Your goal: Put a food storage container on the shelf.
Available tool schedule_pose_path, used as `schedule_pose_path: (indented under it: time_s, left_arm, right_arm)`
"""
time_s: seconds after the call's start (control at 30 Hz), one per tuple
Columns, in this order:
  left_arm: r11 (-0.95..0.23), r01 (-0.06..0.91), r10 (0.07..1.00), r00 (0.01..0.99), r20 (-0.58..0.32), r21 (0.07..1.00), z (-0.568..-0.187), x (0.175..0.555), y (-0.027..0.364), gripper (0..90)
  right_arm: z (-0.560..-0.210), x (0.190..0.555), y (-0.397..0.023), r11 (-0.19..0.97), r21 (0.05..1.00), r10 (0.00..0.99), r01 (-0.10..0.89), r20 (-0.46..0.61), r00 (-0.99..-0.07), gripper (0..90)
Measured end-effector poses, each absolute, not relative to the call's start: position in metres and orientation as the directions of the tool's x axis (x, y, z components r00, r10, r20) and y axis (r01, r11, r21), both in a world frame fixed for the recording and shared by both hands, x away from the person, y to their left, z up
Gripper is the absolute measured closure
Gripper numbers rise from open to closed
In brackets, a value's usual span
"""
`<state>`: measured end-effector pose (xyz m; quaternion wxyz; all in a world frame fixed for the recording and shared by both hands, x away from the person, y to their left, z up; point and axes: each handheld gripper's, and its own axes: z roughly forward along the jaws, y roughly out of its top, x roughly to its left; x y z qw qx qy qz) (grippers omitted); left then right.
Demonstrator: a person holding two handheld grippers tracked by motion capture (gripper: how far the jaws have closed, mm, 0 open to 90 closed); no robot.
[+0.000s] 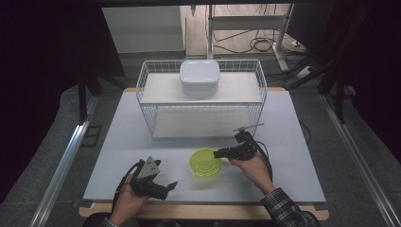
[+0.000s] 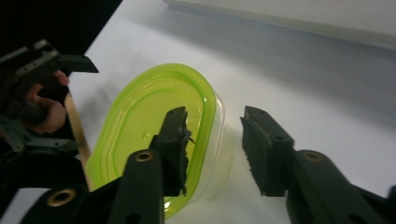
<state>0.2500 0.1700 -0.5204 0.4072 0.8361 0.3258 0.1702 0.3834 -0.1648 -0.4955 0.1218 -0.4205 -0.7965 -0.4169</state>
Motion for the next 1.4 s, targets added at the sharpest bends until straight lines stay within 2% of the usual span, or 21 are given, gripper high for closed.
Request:
schedule_pose_path:
  time_s: [0.13, 0.23, 0.43, 0.8, 1.4]
  left_arm:
    - [-0.460, 0.401, 0.680, 0.733, 0.024, 0.792, -0.520, 0.250, 0.170, 2.9]
    - [-0.459, 0.401, 0.681, 0.732, 0.024, 0.793, -0.520, 0.250, 0.170, 2.9]
    - [-0.460, 0.399, 0.681, 0.732, 0.027, 0.794, -0.519, 0.249, 0.170, 2.9]
    - [-0.447, 0.397, 0.687, 0.727, 0.023, 0.802, -0.519, 0.249, 0.170, 2.9]
    - [-0.432, 0.394, 0.690, 0.724, 0.015, 0.811, -0.517, 0.248, 0.172, 2.8]
  right_arm:
    - [-0.499, 0.386, -0.166, 0.285, 0.524, 0.550, 0.802, 0.596, -0.585, 75.3]
    - [-0.499, 0.387, -0.166, 0.279, 0.505, 0.531, 0.817, 0.628, -0.569, 79.9]
    - [-0.499, 0.386, -0.168, 0.254, 0.487, 0.500, 0.836, 0.673, -0.544, 81.5]
    - [-0.488, 0.384, -0.174, 0.210, 0.526, 0.484, 0.824, 0.677, -0.555, 81.8]
    - [-0.431, 0.377, -0.181, 0.128, 0.616, 0.437, 0.777, 0.669, -0.602, 81.8]
